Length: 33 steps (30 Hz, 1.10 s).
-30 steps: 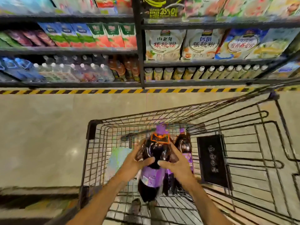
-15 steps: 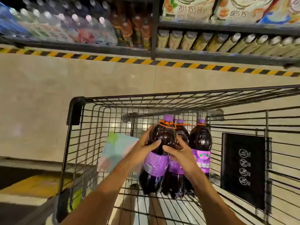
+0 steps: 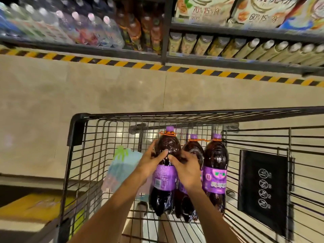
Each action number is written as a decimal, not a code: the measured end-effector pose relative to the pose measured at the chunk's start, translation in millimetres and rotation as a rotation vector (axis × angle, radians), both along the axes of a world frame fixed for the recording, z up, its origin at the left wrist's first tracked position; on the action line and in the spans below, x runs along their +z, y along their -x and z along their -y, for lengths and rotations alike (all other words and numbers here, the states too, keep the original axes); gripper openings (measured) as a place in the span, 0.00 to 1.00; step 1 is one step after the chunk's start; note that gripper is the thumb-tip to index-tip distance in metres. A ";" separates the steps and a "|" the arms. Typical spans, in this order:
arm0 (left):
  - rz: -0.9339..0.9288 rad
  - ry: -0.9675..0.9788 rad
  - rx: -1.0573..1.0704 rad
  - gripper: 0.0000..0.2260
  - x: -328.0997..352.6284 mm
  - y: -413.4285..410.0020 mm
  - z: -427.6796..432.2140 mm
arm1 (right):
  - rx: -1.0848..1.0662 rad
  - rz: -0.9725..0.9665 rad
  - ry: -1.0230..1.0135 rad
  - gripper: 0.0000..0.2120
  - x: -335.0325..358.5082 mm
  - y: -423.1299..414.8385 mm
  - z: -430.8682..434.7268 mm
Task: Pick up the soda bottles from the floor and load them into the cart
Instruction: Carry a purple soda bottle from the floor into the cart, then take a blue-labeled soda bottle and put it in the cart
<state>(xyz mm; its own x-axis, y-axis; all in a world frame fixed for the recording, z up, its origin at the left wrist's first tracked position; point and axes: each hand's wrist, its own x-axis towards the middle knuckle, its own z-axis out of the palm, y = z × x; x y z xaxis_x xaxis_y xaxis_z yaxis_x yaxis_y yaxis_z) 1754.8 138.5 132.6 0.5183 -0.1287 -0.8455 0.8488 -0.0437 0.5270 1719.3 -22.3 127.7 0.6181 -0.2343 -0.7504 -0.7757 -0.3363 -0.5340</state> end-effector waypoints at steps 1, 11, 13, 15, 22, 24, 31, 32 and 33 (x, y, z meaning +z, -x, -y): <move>0.013 -0.060 -0.033 0.25 0.1 -3.6 1.8 | 0.065 -0.009 0.061 0.35 0.0 -2.8 -3.9; 0.334 -0.616 -0.876 0.25 83.3 -21.5 -36.7 | 0.475 -0.071 0.258 0.13 80.2 -20.9 -4.1; 0.440 -0.697 -1.006 0.24 119.2 -23.0 -56.8 | 0.551 -0.050 0.289 0.13 114.1 -23.3 -6.9; 0.500 -0.762 -1.077 0.23 154.6 -27.5 -74.5 | 0.632 -0.038 0.322 0.13 149.0 -27.3 -12.6; 0.606 -0.897 -1.199 0.19 282.2 -30.9 -109.3 | 0.837 0.026 0.437 0.20 265.1 -39.1 -45.9; 0.671 -0.945 -1.151 0.20 316.7 -23.6 -118.9 | 0.914 0.059 0.462 0.20 290.8 -40.2 -57.1; 0.714 -1.150 -1.012 0.23 409.8 5.8 -166.5 | 1.154 0.228 0.582 0.18 388.2 -55.1 -102.7; 0.705 -1.185 -0.999 0.23 420.5 11.9 -170.9 | 1.182 0.261 0.593 0.19 399.6 -56.9 -108.4; 0.695 -1.227 -0.985 0.24 431.3 19.1 -175.1 | 1.212 0.289 0.599 0.19 410.3 -57.9 -114.2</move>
<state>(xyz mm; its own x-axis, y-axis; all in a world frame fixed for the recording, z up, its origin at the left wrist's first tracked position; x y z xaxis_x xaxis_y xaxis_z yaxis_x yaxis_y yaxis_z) 1735.6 313.6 564.0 0.9300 -0.0987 -0.3542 -0.0985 -0.9950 0.0185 1777.2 91.9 538.1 0.7803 0.3181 -0.5385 0.2761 -0.9477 -0.1599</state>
